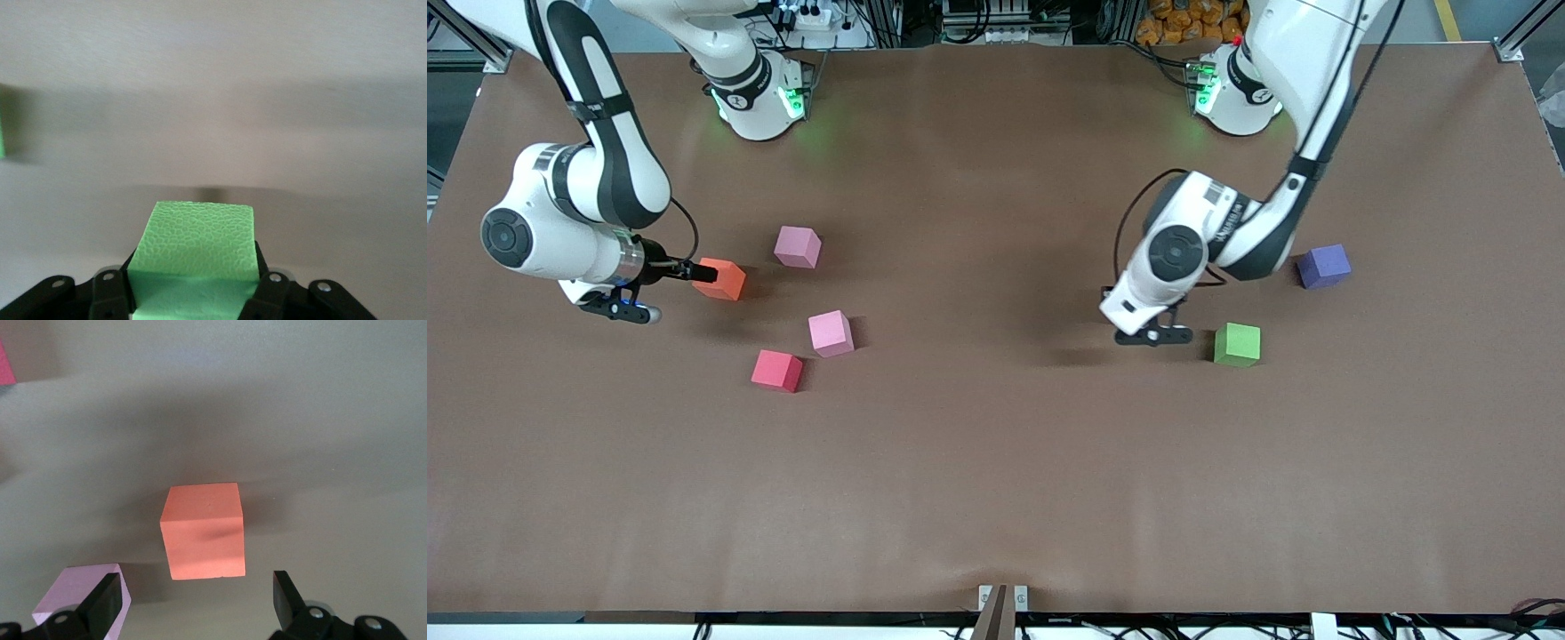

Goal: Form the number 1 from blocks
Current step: 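Carry the green cube to the table middle and release it with the left gripper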

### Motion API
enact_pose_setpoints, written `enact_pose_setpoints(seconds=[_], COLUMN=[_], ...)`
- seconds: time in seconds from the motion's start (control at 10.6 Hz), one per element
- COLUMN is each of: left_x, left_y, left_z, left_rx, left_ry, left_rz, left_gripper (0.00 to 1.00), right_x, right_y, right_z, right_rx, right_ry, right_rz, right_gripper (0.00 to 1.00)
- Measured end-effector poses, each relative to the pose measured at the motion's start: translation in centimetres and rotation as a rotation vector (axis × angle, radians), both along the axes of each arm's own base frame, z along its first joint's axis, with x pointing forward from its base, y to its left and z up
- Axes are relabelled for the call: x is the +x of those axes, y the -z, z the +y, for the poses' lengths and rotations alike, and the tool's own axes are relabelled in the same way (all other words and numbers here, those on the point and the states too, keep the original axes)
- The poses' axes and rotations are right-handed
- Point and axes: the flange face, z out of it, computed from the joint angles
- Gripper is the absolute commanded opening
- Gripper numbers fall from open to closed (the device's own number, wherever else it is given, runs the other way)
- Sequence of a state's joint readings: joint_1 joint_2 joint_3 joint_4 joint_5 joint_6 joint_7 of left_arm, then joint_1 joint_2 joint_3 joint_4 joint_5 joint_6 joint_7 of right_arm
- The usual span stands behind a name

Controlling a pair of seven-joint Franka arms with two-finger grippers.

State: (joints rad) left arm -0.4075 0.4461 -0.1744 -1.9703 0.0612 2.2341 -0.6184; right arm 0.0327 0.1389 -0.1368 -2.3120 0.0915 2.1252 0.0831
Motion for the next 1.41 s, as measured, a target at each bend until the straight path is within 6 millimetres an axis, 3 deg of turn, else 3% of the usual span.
enact_pose_setpoints(seconds=[0.38, 0.56, 0.75, 0.94, 1.13, 1.41], left_x=[-4.6, -6.1, -7.0, -8.8, -10.3, -10.0], left_y=[-2.3, -2.0, -0.9, 1.0, 2.9, 3.1], left_z=[-11.1, -16.1, -19.9, -21.9, -22.5, -22.4], left_rx=[-0.023, -0.055, -0.09, -0.08, -0.052, -0.045], left_ry=[-0.028, -0.025, -0.026, 0.007, 0.032, 0.048], left_rz=[-0.067, -0.074, -0.054, -0.031, -0.003, 0.005], left_gripper=[0.0, 0.0, 0.0, 0.0, 0.0, 0.0], right_x=[0.2, 0.1, 0.2, 0.3, 0.1, 0.1], right_y=[2.7, 3.4, 3.6, 3.9, 4.7, 5.4], right_z=[-0.1, 0.0, 0.3, 0.5, 0.1, 0.2], right_rx=[-0.017, -0.02, -0.021, -0.024, -0.028, -0.033], right_ry=[0.018, 0.016, 0.01, 0.008, 0.016, 0.013], right_rz=[0.001, 0.01, 0.008, 0.005, 0.015, 0.02], right_gripper=[1.0, 1.0, 1.0, 1.0, 1.0, 1.0])
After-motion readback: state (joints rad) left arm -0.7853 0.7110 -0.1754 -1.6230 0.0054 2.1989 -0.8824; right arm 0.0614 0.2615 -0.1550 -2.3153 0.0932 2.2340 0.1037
